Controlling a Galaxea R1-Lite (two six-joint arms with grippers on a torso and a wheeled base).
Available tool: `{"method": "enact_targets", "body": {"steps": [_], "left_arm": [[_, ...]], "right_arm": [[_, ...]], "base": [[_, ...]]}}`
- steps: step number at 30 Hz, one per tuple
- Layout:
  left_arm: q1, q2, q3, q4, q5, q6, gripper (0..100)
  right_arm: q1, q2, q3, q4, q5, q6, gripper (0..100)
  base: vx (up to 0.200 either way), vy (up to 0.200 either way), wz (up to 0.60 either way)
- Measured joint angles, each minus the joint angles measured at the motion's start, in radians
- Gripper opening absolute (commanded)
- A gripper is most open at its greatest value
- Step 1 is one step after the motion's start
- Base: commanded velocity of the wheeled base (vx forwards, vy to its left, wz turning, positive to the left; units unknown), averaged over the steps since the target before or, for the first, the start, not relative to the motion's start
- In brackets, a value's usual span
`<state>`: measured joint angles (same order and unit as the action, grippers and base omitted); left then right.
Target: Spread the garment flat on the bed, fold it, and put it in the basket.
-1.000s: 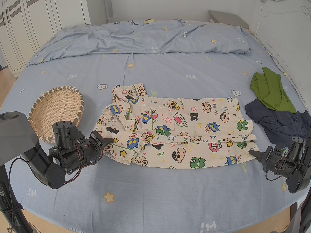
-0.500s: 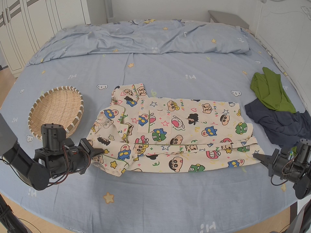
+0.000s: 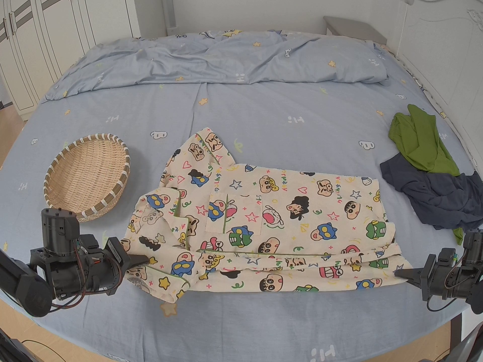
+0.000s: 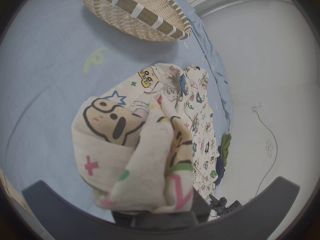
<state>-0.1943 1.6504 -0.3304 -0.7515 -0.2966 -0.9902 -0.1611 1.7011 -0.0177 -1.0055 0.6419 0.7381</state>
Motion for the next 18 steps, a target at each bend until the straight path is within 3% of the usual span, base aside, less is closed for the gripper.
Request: {"method": "enact_targets", "body": {"steps": [6,12,18], "left_arm": [[-0.087,-0.083,0.095,0.045,0.000,0.002,0],[-0.190,-0.167,0.150,0.182,0.003,0.007,0],[-0.230,-0.203,0.165,0.194,0.005,0.026,0]], "right_arm": [[-0.044,-0.111,0.000,0.221,-0.001,-0.096,0],[-0.120,-0.184,0.001,0.383,-0.001,-0.196,0],[-0.154,-0.213,0.000,0.413,0.009,-0.235,0]], "base": [[0.000,0.000,0.00],[0.000,0.000,0.00],[0.000,0.000,0.00]]}}
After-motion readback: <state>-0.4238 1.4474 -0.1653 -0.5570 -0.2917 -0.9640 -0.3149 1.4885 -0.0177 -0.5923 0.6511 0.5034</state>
